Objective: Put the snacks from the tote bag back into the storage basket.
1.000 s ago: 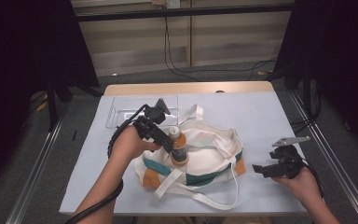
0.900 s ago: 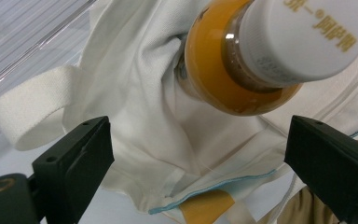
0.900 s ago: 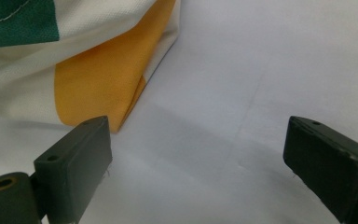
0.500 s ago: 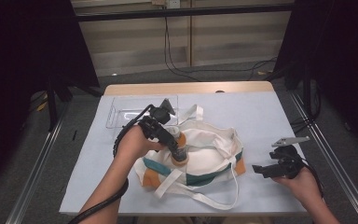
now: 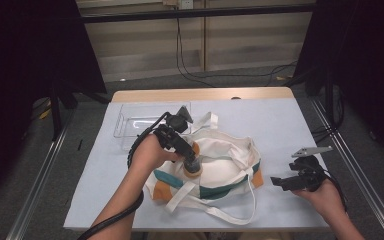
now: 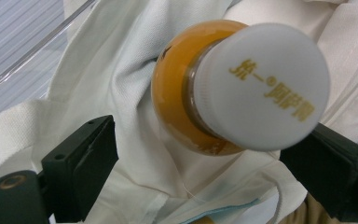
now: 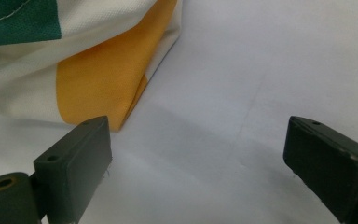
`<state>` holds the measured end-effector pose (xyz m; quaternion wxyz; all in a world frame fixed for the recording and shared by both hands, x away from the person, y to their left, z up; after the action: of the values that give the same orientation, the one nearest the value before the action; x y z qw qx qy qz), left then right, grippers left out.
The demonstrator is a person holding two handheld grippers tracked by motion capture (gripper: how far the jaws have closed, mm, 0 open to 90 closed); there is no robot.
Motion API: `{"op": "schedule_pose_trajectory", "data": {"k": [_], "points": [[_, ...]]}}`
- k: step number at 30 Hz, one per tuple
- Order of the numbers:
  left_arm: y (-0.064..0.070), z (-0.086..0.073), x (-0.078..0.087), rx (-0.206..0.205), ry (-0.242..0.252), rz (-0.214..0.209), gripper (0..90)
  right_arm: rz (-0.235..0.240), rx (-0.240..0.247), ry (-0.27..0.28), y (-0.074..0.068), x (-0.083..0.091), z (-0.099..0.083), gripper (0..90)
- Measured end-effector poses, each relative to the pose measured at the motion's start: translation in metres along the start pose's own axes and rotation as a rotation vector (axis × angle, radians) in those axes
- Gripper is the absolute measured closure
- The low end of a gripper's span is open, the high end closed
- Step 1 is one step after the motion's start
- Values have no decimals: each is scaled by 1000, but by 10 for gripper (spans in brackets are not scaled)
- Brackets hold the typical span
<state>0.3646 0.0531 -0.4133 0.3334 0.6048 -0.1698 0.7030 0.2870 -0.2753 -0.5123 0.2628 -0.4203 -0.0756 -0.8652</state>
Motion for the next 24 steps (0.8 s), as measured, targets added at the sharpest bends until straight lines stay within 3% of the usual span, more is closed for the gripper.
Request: {"op": "schedule_pose_trajectory", "data": {"k": [24], "points": [[5,7,-9,12,3,-18,172,7,1,-3,0,-1,-1,75]]}}
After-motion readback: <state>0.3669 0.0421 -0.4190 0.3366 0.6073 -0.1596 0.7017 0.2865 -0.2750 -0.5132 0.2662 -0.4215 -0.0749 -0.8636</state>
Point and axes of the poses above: each handheld gripper's, and its own axes: x roughly backward along the jaws, z roughly out of its top, y roughly to its right, the point moved 7 cm from there along -x, roughly forward along the jaws, and after that the axes turned 4 degrees about x, right-handed, at the moved point
